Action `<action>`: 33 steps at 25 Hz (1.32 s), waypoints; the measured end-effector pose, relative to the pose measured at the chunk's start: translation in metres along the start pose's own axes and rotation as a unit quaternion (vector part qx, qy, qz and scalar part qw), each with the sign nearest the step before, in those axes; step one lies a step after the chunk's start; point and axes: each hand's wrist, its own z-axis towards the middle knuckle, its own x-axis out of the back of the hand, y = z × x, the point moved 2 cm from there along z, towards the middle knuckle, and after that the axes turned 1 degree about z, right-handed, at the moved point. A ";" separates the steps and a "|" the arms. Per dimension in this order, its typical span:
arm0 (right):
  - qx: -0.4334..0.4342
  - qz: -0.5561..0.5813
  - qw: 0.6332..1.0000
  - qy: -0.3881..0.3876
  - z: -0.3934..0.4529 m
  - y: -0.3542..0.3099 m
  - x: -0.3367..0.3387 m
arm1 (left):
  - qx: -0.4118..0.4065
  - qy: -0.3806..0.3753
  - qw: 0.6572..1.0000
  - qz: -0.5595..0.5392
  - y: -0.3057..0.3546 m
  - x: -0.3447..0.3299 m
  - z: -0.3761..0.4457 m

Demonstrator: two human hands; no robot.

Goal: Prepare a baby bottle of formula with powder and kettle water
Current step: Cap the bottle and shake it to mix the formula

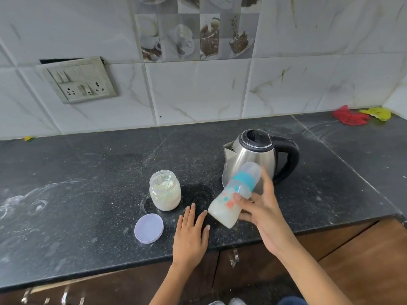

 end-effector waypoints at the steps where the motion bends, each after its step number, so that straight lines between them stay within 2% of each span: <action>1: 0.021 0.021 0.999 0.022 0.002 0.001 0.001 | 0.003 0.001 1.000 0.002 -0.001 -0.001 0.001; 2: 0.024 0.028 0.999 0.025 0.001 0.003 -0.002 | 0.004 -0.002 1.000 0.003 -0.002 -0.003 0.001; 5: -0.031 -0.027 0.997 -0.059 -0.011 0.011 -0.015 | -0.017 -0.024 0.999 0.019 -0.002 -0.002 -0.001; 6: -0.031 -0.031 0.997 -0.066 -0.010 0.010 -0.016 | -0.018 -0.022 0.999 0.014 -0.002 -0.002 0.000; 9: 0.003 0.048 0.998 0.045 0.009 0.004 -0.006 | 0.006 -0.010 1.000 0.012 -0.002 -0.001 0.002; 10: 0.000 0.060 0.996 0.060 0.011 0.004 -0.005 | 0.007 -0.009 1.000 0.014 -0.002 -0.003 0.001; 14: -0.057 -0.005 0.998 -0.030 -0.005 0.020 -0.021 | -0.010 -0.015 1.000 0.003 -0.006 -0.006 -0.001; 17: -0.014 0.076 0.994 0.074 0.016 0.018 -0.008 | 0.005 -0.012 1.000 0.015 -0.002 -0.002 0.002; 18: -0.012 0.085 0.992 0.087 0.018 0.017 -0.008 | 0.007 -0.011 1.000 0.011 0.000 -0.002 0.002; 19: -0.019 0.061 0.996 0.068 0.014 0.018 -0.010 | 0.005 -0.010 1.000 0.004 0.000 -0.003 0.001; 21: -0.053 -0.014 0.998 -0.024 0.000 0.027 -0.018 | 0.000 -0.020 1.000 -0.003 -0.004 -0.005 -0.001; 22: -0.057 -0.025 0.997 -0.039 -0.005 0.027 -0.021 | -0.003 -0.023 1.000 0.009 -0.006 -0.005 -0.002; 23: -0.046 -0.018 0.999 -0.020 -0.001 0.026 -0.017 | -0.002 -0.026 1.000 0.016 -0.007 -0.006 -0.001; 25: -0.009 0.071 0.995 0.069 0.015 0.020 -0.004 | 0.014 -0.024 1.000 0.012 -0.003 -0.003 0.001; 26: -0.003 0.100 0.991 0.087 0.018 0.016 -0.001 | 0.016 -0.020 1.000 0.010 -0.001 -0.003 0.002; 27: -0.009 0.090 0.993 0.078 0.016 0.015 -0.003 | 0.014 -0.020 1.000 0.011 -0.001 -0.004 0.001; 30: -0.065 -0.016 0.998 -0.020 -0.003 0.025 -0.018 | -0.010 -0.031 0.999 0.028 -0.007 -0.008 -0.001; 31: -0.061 -0.017 0.998 -0.013 -0.002 0.026 -0.018 | -0.008 -0.027 0.999 0.027 -0.008 -0.008 -0.002; 33: -0.023 0.054 0.995 0.075 0.012 0.024 -0.006 | 0.007 -0.016 1.000 0.016 -0.004 -0.005 0.000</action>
